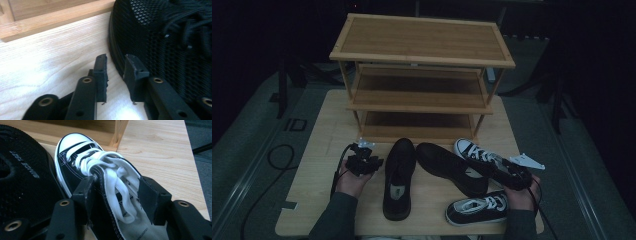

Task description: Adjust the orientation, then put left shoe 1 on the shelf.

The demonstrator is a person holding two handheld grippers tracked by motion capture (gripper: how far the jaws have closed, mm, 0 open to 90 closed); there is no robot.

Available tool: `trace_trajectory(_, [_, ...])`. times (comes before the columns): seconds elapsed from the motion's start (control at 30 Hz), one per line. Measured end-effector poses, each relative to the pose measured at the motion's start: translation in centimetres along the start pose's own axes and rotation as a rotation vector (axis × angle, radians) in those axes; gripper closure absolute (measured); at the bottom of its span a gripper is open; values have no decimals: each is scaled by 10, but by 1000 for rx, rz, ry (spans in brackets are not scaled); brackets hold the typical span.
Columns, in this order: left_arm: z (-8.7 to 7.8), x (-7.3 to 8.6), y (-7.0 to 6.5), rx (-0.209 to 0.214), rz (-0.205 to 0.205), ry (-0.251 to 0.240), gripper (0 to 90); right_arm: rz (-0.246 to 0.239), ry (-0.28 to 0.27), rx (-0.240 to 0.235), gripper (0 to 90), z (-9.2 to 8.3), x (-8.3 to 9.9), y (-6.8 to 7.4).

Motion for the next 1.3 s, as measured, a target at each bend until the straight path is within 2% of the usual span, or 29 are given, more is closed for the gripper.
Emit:
trace_trajectory(0.17, [-17, 3, -4, 26, 0, -12, 646, -1, 1, 0, 464, 0, 0, 0])
trace_trajectory(0.3, [-29, 2, -9, 56, 2, -18, 640, -1, 2, 1, 463, 0, 0, 0])
trace_trajectory(0.5, [-43, -2, -20, 60, 33, -33, 603, -2, 2, 4, 463, 0, 0, 1])
trace_trajectory(0.73, [-46, -6, -25, 59, 38, -43, 597, -3, 2, 3, 463, 0, 0, 1])
trace_trajectory(0.93, [-52, -7, -34, 72, 54, -52, 586, -3, 3, 3, 462, 0, 0, 1])
trace_trajectory(1.3, [-62, -11, -60, 87, 98, -65, 558, -3, 3, 1, 461, 0, 0, 1])
Point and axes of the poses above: each handheld gripper's, and its own axes: z roughly forward along the jaws, x roughly out of its underside, y roughly to its left, the point moved 4 cm from there along z, roughly forward along the jaws, and after that the axes turned 5 degrees about y, right-handed, at the moved point
